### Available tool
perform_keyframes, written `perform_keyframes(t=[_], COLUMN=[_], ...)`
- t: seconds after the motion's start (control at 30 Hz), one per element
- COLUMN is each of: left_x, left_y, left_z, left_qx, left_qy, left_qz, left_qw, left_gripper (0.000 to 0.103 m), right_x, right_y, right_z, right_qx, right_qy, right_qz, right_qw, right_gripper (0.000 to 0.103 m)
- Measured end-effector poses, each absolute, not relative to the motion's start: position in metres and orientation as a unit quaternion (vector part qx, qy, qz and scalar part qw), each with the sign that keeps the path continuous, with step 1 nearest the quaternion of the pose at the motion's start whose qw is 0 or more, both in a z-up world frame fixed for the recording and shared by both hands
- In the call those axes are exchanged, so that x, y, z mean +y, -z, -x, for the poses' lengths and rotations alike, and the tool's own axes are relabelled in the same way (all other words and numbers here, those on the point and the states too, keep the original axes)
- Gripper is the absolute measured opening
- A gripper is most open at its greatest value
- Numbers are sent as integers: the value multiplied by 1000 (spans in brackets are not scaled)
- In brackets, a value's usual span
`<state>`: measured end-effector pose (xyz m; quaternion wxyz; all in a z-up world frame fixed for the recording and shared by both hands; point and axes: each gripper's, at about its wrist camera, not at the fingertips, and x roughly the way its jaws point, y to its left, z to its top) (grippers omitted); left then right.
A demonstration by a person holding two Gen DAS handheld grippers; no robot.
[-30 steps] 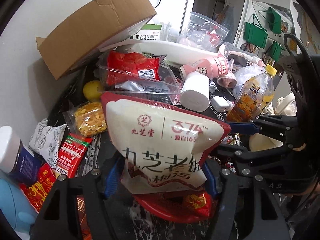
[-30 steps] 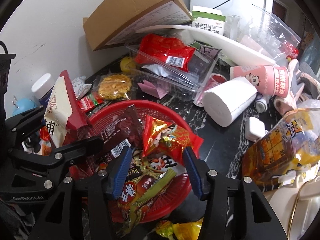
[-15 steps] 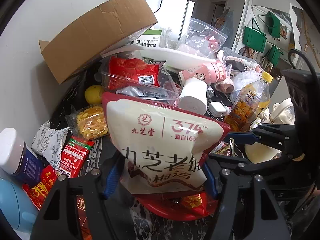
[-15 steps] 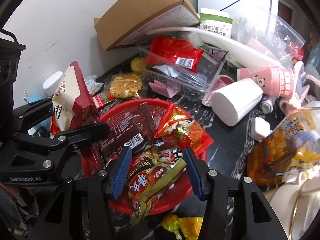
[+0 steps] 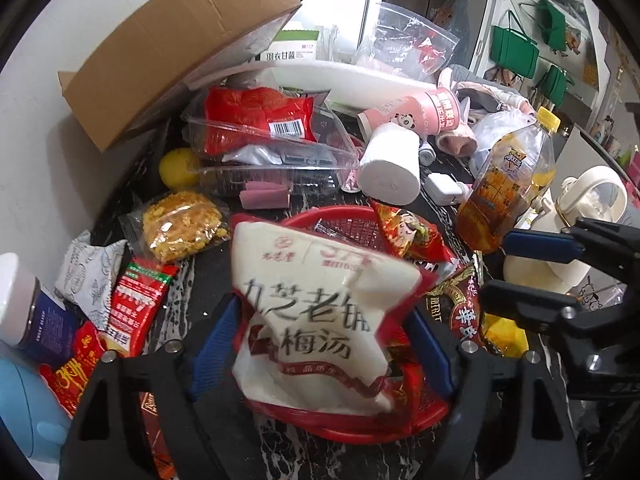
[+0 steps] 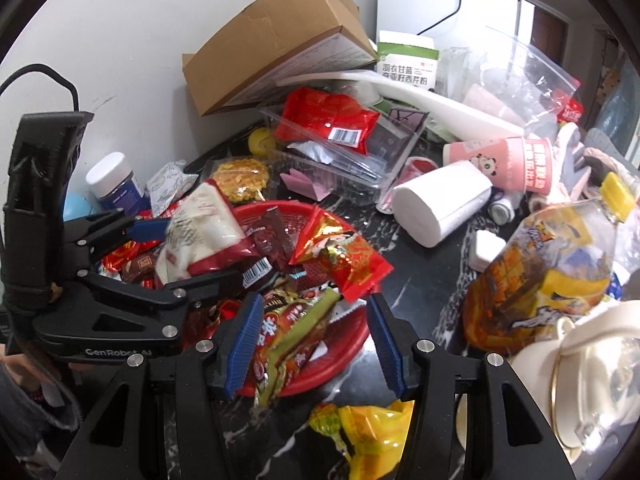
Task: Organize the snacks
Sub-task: 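Open both tools to drop the white bag and red-gold candy into the basket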
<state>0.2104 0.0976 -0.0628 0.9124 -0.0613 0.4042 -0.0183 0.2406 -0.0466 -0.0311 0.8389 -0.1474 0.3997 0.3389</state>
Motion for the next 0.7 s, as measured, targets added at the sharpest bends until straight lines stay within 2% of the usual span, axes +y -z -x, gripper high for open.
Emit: perform_keyframes(t=[0.7], left_x=[83], left_y=[1], left_z=[-170], left_qx=[331], left_qy=[26], left_qz=[37], left_qw=[943], left_gripper=[81], right_x=[-69], right_y=[-11], right_z=[-209], right_qx=[361], right_qy=[-329], right_qz=[124], right_qw=[864], right_gripper=[53])
